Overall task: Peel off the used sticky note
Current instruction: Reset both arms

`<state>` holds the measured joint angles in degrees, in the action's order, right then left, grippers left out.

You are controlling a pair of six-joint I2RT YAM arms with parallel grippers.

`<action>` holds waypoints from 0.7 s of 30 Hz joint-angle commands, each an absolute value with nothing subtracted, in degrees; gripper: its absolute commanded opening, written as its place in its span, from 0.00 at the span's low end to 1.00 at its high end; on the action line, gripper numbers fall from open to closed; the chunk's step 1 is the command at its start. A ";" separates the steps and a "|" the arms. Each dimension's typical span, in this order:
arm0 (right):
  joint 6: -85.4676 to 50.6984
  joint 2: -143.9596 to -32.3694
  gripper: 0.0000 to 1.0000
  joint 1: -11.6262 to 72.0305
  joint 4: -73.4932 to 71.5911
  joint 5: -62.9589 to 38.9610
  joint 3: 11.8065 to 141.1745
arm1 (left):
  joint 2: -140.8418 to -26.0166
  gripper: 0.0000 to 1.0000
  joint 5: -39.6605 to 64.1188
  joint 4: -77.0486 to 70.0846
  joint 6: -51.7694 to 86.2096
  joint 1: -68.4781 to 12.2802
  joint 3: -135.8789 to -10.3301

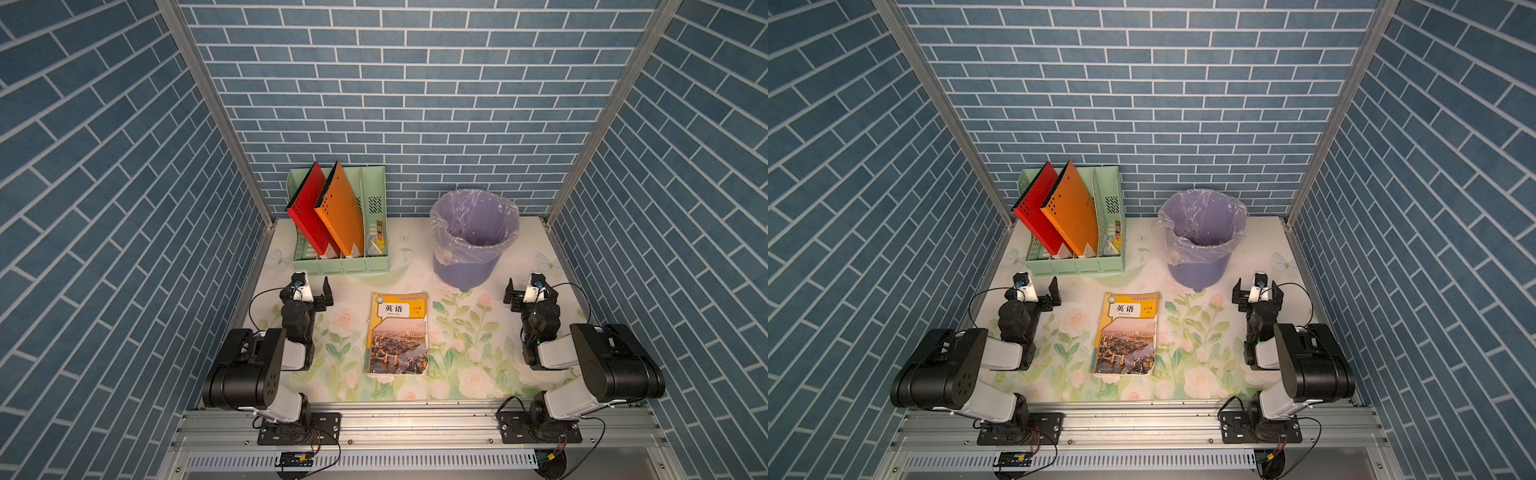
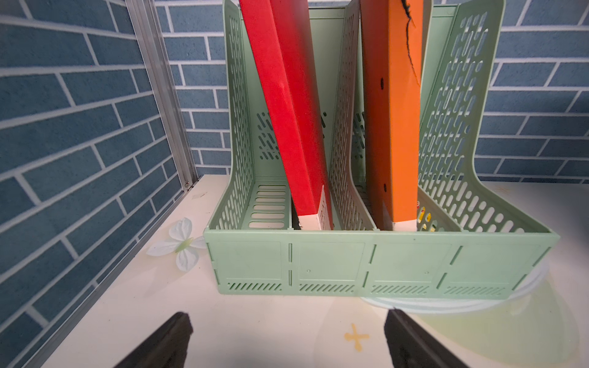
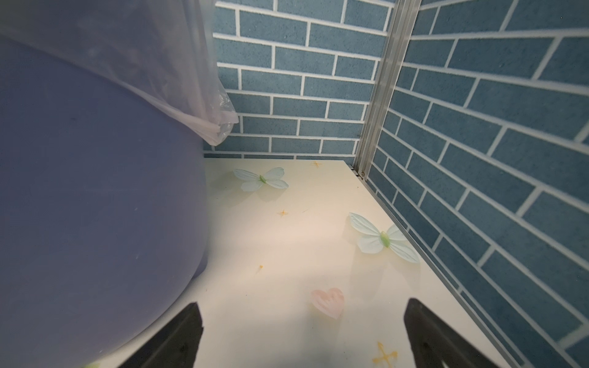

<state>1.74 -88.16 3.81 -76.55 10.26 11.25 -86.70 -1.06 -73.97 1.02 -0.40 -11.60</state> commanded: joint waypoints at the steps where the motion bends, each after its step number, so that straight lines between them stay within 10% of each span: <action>1: 0.09 -87.62 0.99 3.51 -76.61 10.01 10.72 | -86.84 1.00 -1.14 -74.27 0.54 -0.74 -11.76; 15: 0.17 -87.52 1.00 3.52 -76.71 10.02 10.73 | -86.34 1.00 2.29 -89.95 -0.62 -0.70 -3.19; 21: 0.15 -87.53 0.99 3.46 -76.64 10.02 10.74 | -86.56 1.00 -4.06 -74.44 1.54 -0.66 -11.42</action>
<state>1.72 -88.16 3.81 -76.55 10.26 11.25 -86.59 -0.21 -80.29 0.49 -0.40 -7.11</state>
